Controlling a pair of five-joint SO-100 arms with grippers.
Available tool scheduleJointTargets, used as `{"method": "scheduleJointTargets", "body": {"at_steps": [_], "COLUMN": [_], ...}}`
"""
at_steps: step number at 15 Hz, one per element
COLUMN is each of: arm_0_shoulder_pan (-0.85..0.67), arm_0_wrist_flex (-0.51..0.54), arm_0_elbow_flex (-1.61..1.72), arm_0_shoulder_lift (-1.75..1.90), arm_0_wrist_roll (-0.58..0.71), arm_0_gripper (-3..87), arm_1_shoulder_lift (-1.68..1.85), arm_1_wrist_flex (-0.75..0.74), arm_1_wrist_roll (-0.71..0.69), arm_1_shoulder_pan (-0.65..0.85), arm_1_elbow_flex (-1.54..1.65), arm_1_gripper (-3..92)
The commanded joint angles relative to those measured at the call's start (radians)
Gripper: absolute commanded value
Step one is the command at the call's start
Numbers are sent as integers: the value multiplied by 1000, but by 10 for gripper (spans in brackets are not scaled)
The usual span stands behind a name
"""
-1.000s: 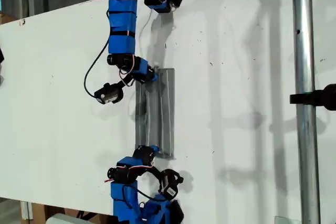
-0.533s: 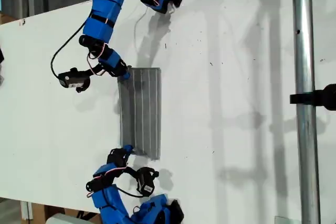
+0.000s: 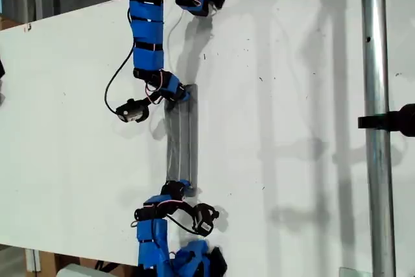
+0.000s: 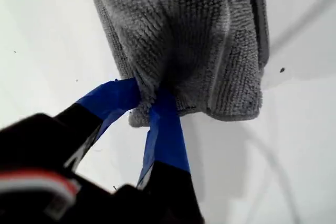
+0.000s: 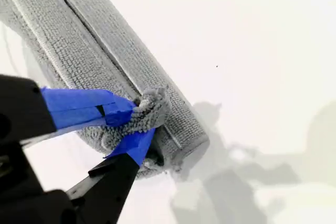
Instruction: Grasp corners of a towel and fold twice.
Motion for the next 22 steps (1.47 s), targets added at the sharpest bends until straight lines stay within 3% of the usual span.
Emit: {"method": "scheduleJointTargets", "body": {"at_steps": [1,2,3,4,5,9,12,14,15,16,17,19,20,22], "arm_0_shoulder_pan": [12,17,14,21,52,89,91,186,215,225,236,252,244,233], "arm_0_wrist_flex": [17,54,124,230,314,477,388,181,109,133,121,117,140,115], "arm_0_elbow_flex": [-26,-40,-72,-124,-170,-153,163,506,729,870,933,980,974,983], "arm_0_shoulder_lift": [-21,-29,-34,-15,52,563,971,1342,1614,1732,1730,1730,1730,1732], "arm_0_wrist_roll": [-15,-34,-41,-51,-48,-87,-135,-209,-264,-353,-356,-308,-275,-245], "arm_0_gripper": [-3,31,127,237,263,231,180,70,-29,-29,-29,-29,-29,-29], "arm_1_shoulder_lift": [-57,-77,-61,-3,87,569,1078,1287,1356,1451,1477,1479,1471,1307], "arm_1_wrist_flex": [-6,-2,28,81,141,344,364,342,336,319,307,287,221,23], "arm_1_wrist_roll": [35,55,77,87,86,118,295,476,569,627,670,693,643,525], "arm_1_shoulder_pan": [12,25,38,54,57,106,169,114,114,110,72,114,126,149], "arm_1_elbow_flex": [-8,-9,-9,-8,-6,121,485,618,723,847,868,887,888,845], "arm_1_gripper": [-2,14,160,224,374,388,390,347,337,318,254,176,188,350]}}
